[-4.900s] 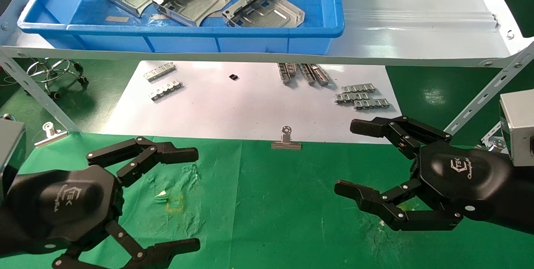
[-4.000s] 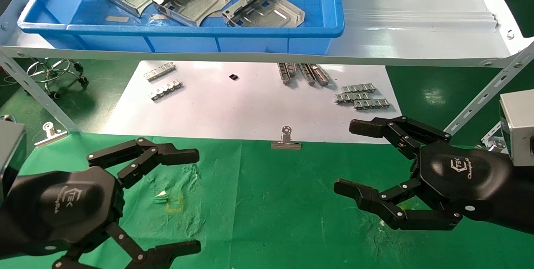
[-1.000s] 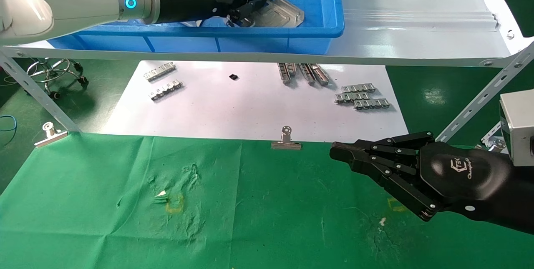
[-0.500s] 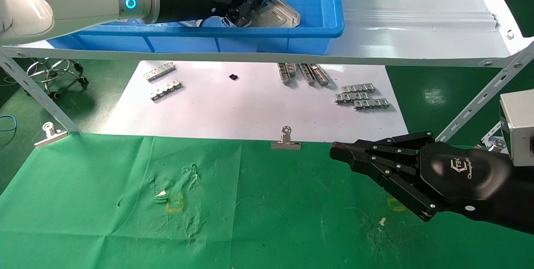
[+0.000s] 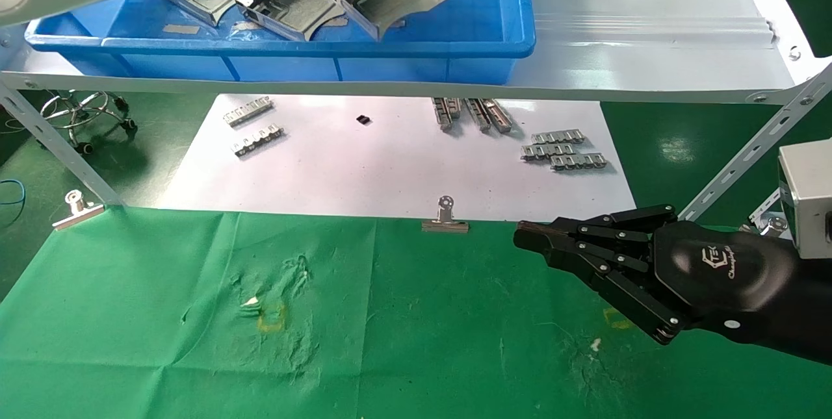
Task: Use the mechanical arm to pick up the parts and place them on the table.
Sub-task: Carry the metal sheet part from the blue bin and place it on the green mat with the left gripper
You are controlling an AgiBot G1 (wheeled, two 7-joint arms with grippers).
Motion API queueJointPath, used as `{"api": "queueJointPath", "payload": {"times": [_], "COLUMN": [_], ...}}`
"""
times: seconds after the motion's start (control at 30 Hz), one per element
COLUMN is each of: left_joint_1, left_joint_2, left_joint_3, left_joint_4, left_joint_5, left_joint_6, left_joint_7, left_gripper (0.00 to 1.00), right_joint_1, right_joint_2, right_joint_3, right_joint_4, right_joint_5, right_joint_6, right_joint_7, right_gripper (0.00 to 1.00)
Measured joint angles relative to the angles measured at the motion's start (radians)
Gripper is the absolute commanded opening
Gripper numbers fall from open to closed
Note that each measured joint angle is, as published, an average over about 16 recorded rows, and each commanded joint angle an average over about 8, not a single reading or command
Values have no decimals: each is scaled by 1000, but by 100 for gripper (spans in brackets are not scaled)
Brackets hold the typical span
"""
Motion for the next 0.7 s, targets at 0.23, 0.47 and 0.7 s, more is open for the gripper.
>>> {"api": "queueJointPath", "payload": {"times": [0.23,0.47,0.7], "left_joint_1": [-27,-39,-20], "left_joint_2": [-66,-143,-212], "left_joint_3": [-34,-60,-54], "left_joint_4": [4,2,-29], "left_joint_5": [-59,-111,-139], "left_joint_6": [175,416,592], "left_joint_7": [71,161,247], "left_gripper": [0,0,0], "right_joint_1": [0,0,0], "right_joint_2": [0,0,0], "right_joint_3": [0,0,0], "right_joint_4": [0,0,0], "right_joint_5": [0,0,0], "right_joint_6": [0,0,0], "right_joint_7": [0,0,0], "right_gripper": [0,0,0]}}
